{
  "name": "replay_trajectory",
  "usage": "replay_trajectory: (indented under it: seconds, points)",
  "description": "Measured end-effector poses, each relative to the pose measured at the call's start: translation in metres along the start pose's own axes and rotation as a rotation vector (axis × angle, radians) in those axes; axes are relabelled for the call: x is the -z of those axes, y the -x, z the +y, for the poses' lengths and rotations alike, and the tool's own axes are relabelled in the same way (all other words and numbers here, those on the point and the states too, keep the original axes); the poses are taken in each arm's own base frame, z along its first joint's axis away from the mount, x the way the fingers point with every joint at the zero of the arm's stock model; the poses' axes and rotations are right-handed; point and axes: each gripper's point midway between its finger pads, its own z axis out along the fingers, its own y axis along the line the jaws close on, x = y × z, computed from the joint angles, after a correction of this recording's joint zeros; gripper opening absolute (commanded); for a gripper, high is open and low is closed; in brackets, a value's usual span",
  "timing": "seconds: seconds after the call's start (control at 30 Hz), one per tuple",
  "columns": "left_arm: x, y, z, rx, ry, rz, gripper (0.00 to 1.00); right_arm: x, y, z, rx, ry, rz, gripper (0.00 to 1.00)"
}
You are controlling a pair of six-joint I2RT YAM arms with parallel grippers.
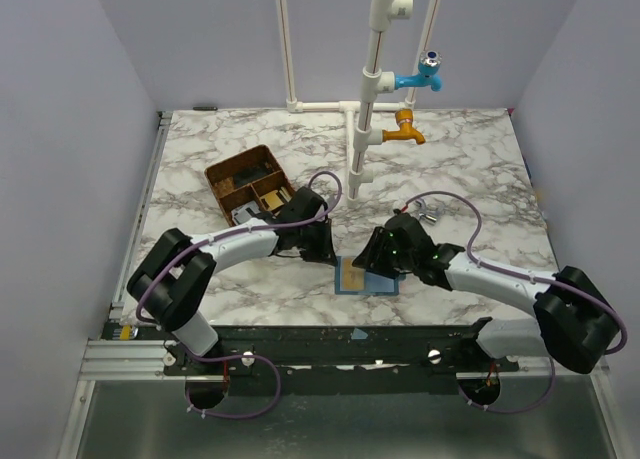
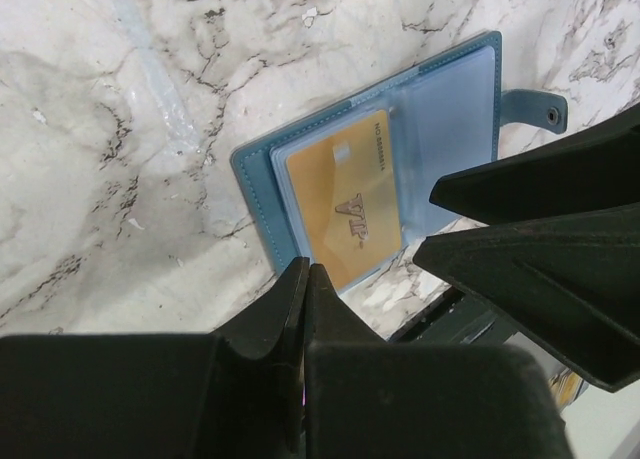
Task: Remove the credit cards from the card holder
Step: Remove the credit card from the card holder.
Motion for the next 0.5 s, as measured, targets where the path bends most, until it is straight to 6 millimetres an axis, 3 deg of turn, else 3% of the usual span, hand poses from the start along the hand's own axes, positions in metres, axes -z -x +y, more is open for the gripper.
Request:
replay_trajectory:
  seconds: [0.5]
  points:
    - [-0.024, -0.008, 0.007, 0.017, 0.002, 0.066, 0.0, -0.01, -0.01, -0.017, -0.039, 0.018, 0.038, 0.47]
